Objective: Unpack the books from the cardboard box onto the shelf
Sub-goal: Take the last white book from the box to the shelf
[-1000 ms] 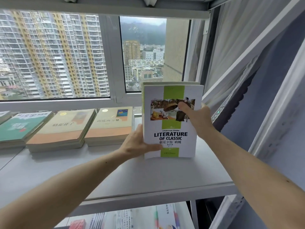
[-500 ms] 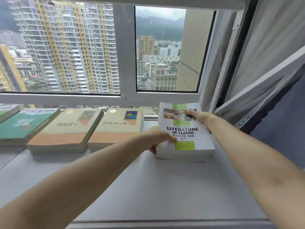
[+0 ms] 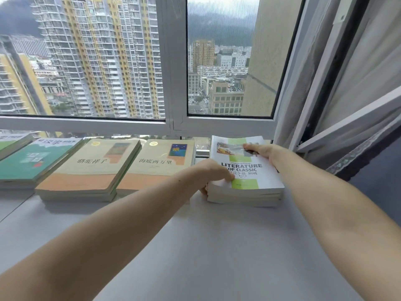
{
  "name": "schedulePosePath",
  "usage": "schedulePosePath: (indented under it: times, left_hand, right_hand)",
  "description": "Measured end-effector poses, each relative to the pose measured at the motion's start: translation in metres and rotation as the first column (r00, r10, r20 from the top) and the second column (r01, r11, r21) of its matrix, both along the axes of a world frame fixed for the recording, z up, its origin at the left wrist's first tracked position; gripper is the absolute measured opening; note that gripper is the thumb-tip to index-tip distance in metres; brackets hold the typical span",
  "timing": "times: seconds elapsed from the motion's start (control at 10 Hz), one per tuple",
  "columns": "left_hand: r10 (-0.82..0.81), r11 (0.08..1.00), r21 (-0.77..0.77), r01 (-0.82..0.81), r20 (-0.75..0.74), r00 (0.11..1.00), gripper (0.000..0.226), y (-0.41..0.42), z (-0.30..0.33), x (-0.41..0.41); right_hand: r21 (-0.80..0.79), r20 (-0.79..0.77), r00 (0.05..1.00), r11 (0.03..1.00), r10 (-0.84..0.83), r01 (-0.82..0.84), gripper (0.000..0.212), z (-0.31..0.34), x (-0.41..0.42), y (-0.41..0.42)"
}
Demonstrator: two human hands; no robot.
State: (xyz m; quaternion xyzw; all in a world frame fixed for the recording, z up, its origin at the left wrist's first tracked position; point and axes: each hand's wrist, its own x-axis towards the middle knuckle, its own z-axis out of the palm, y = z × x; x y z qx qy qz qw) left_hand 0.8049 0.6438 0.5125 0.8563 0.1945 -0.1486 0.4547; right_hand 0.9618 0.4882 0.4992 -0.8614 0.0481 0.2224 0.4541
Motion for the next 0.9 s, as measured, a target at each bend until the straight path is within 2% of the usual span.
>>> schedulePosePath:
  times: [0.1, 0.3, 0.4, 0.5, 0.6, 0.8, 0.9]
  left_hand:
    - [-0.023, 1.000, 0.014, 0.023, -0.013, 1.000, 0.058, 0.001, 0.002, 0.004]
    - [-0.046, 0.993, 0.112, 0.044, 0.011, 0.999, 0.060, 0.000, 0.002, 0.005]
    - [-0.042, 0.989, 0.141, 0.035, 0.047, 0.998, 0.057, 0.002, -0.001, 0.004]
    - [-0.047, 0.981, 0.192, 0.027, 0.100, 0.994, 0.051, 0.001, -0.006, 0.002]
    - [-0.072, 0.941, 0.339, -0.011, 0.230, 0.970, 0.044, -0.005, -0.015, -0.007]
    - [-0.151, 0.815, 0.572, -0.096, 0.369, 0.917, 0.051, -0.014, -0.023, -0.032]
    - [-0.197, 0.778, 0.619, -0.110, 0.406, 0.893, 0.046, -0.013, -0.019, -0.046]
  right_hand:
    - [-0.019, 0.020, 1.000, 1.000, 0.019, -0.019, 0.051, 0.001, 0.001, 0.001]
    - [-0.288, 0.170, 0.985, 0.956, -0.010, 0.059, 0.076, 0.008, -0.006, 0.004]
    - [-0.275, 0.234, 0.967, 0.948, -0.095, 0.160, 0.090, 0.006, -0.013, 0.004]
    - [-0.236, 0.263, 0.958, 0.954, -0.119, 0.183, 0.089, 0.004, -0.016, 0.000]
    - [-0.220, 0.252, 0.960, 0.959, -0.122, 0.179, 0.091, -0.001, -0.023, -0.008]
    - [-0.254, 0.258, 0.961, 0.952, -0.102, 0.170, 0.078, -0.001, -0.046, -0.016]
    - [-0.255, 0.256, 0.958, 0.946, -0.131, 0.198, 0.082, -0.003, -0.059, -0.024]
